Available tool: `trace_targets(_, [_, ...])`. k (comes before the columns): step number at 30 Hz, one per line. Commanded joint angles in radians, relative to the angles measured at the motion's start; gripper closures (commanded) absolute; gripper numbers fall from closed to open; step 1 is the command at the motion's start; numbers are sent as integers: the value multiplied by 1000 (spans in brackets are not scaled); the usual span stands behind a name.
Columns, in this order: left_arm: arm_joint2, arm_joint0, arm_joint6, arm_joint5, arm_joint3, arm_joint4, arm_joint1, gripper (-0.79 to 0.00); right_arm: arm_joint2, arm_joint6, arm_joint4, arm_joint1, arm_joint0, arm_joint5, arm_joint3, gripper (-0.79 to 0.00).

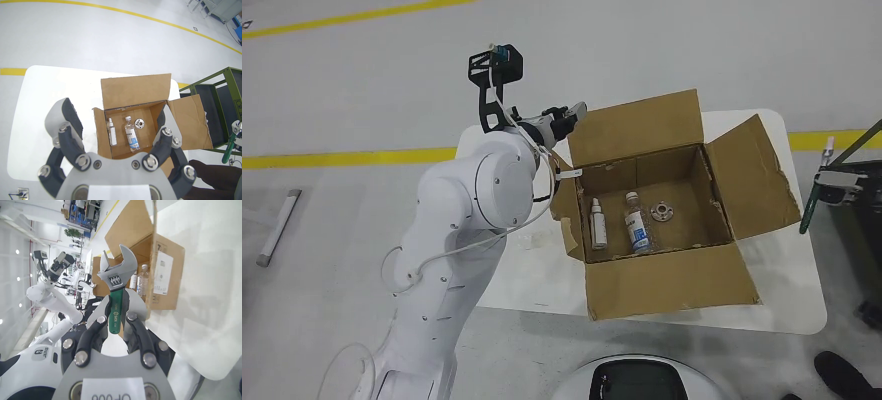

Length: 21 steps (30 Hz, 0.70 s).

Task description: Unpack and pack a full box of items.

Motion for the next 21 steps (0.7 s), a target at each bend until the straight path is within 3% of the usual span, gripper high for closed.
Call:
trace_targets(1, [0,0,0,0,0,0,0,-785,-47,-10,-8,4,23,12,-22,0])
trace_targets(11, [0,0,0,0,0,0,0,-785,-399,-67,-212,21,217,135,-46,0])
trace_targets(21, [0,0,0,0,0,0,0,-785,-870,-140,-644,-2,447,274,67,0])
